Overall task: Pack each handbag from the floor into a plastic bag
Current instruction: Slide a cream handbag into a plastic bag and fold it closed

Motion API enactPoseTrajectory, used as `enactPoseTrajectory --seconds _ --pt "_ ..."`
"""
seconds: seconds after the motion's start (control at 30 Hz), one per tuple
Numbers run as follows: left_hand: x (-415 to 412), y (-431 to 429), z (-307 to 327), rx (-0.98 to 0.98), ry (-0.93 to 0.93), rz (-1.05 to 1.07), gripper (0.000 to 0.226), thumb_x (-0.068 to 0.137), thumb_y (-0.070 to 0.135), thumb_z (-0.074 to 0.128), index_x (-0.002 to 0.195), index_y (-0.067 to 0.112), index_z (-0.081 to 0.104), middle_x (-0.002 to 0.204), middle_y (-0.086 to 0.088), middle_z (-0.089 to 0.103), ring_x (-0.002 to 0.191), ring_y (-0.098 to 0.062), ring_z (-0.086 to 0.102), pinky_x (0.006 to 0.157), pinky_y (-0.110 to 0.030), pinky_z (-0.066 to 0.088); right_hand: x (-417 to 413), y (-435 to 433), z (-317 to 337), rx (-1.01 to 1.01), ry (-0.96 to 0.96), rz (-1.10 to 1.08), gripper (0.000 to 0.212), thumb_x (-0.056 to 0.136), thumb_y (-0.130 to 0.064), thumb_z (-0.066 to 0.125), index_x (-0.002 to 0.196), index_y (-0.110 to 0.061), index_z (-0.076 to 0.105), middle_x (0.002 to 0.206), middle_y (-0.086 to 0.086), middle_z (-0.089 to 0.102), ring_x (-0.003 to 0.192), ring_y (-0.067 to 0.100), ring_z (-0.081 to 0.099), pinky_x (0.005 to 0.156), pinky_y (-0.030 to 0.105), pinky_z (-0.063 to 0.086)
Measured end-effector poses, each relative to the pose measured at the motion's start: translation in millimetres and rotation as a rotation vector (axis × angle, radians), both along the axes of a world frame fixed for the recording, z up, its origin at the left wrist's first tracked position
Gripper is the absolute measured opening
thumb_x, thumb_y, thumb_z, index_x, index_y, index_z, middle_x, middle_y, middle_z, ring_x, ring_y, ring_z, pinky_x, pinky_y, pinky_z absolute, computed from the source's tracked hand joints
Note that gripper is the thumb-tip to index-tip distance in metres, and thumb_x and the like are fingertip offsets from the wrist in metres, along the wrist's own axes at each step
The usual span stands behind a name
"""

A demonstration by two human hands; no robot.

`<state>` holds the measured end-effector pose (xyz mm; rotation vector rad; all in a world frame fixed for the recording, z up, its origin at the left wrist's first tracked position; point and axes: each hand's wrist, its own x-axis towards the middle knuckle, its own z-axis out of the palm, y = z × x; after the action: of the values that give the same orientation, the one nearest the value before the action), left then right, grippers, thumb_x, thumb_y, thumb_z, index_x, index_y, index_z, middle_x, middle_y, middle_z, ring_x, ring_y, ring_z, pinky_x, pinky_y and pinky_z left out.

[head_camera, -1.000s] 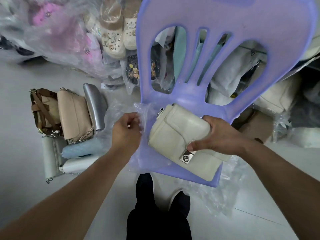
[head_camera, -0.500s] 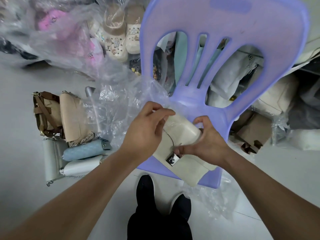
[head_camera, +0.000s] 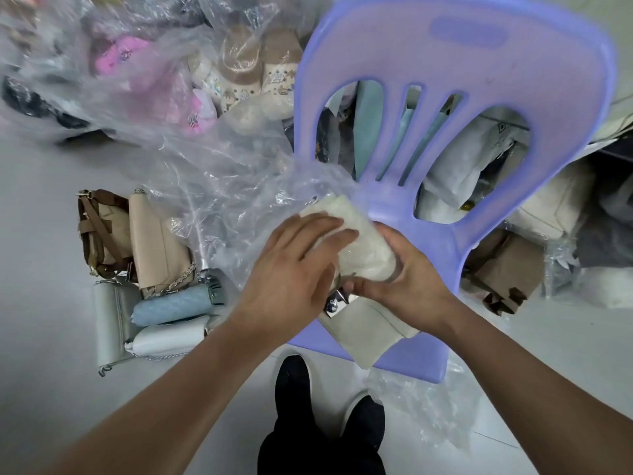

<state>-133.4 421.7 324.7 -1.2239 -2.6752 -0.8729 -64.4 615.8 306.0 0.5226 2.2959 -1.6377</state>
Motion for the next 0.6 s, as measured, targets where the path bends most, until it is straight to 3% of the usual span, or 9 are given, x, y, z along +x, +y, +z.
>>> enactPoseTrajectory --seconds 0.07,0.13,0.2,0.27,0.3,0.37,0.43,0.47,0.6 --pt "8 -7 2 0.060 0.047 0.167 0.042 0.092 0.019 0.063 0.132 0.017 0.055 0.136 -0.011 0.054 0.130 -0.031 0.050 0.108 -0.055 0.034 1 -1 4 -0.010 0.004 -0.075 0.076 0.063 -0.046 0.095 0.123 -0.057 0.049 0.114 -0.031 0.064 0.109 -0.006 0.062 0.097 0.035 0.055" --pt "19 -11 3 0.182 -0.018 0.440 0.050 0.090 0.035 0.066 0.132 0.017 0.046 0.138 -0.013 0.043 0.131 -0.034 0.041 0.109 -0.054 0.033 0 -1 7 -0.026 -0.014 -0.133 0.072 0.062 -0.044 0.095 0.113 -0.058 0.046 0.104 -0.030 0.066 0.098 -0.004 0.065 0.087 0.033 0.058" --pt "25 -9 10 0.404 -0.293 0.836 0.066 0.081 0.058 0.066 0.130 0.023 0.038 0.137 -0.006 0.033 0.131 -0.029 0.036 0.111 -0.052 0.033 0 -3 11 -0.039 -0.028 -0.172 0.074 0.062 -0.041 0.097 0.110 -0.058 0.043 0.102 -0.022 0.069 0.094 0.001 0.068 0.082 0.033 0.059" --pt "22 -11 13 0.644 -0.733 1.215 0.087 0.063 0.081 0.063 0.129 0.031 0.034 0.137 0.002 0.035 0.127 -0.021 0.041 0.110 -0.047 0.037 0 -7 13 -0.045 -0.038 -0.197 0.075 0.061 -0.039 0.098 0.105 -0.057 0.040 0.106 -0.010 0.070 0.096 0.010 0.070 0.080 0.036 0.060" --pt "19 -13 12 0.755 -1.003 1.280 0.099 0.054 0.089 0.061 0.131 0.033 0.035 0.136 0.003 0.043 0.122 -0.018 0.049 0.105 -0.045 0.043 0 -9 14 -0.041 -0.041 -0.203 0.076 0.060 -0.039 0.099 0.104 -0.053 0.038 0.107 -0.005 0.070 0.096 0.014 0.070 0.078 0.035 0.059" --pt "19 -20 2 0.870 -1.378 1.030 0.106 0.053 0.096 0.058 0.137 0.034 0.046 0.132 0.004 0.061 0.119 -0.016 0.060 0.104 -0.047 0.046 2 -13 14 -0.038 -0.049 -0.223 0.080 0.057 -0.039 0.100 0.101 -0.047 0.034 0.105 0.000 0.071 0.093 0.018 0.071 0.075 0.037 0.059" --pt "21 -22 -3 0.821 -1.391 0.720 0.095 0.065 0.088 0.058 0.138 0.028 0.054 0.132 0.002 0.066 0.124 -0.019 0.061 0.110 -0.047 0.041 5 -18 13 -0.041 -0.063 -0.247 0.083 0.053 -0.039 0.102 0.098 -0.043 0.033 0.102 0.002 0.069 0.090 0.020 0.070 0.074 0.041 0.060" --pt "20 -20 -2 0.811 -1.360 0.667 0.094 0.067 0.084 0.063 0.138 0.023 0.055 0.131 -0.001 0.067 0.123 -0.020 0.063 0.109 -0.046 0.043 6 -20 12 -0.044 -0.067 -0.256 0.083 0.052 -0.038 0.102 0.097 -0.041 0.033 0.102 0.001 0.069 0.087 0.017 0.070 0.071 0.037 0.059" --pt "14 -21 1 0.768 -1.351 0.667 0.096 0.059 0.081 0.072 0.133 0.022 0.059 0.123 -0.003 0.071 0.112 -0.023 0.069 0.101 -0.045 0.050 10 -22 11 -0.072 -0.097 -0.313 0.083 0.053 -0.039 0.101 0.105 -0.034 0.037 0.097 -0.004 0.071 0.078 0.005 0.070 0.061 0.020 0.052"
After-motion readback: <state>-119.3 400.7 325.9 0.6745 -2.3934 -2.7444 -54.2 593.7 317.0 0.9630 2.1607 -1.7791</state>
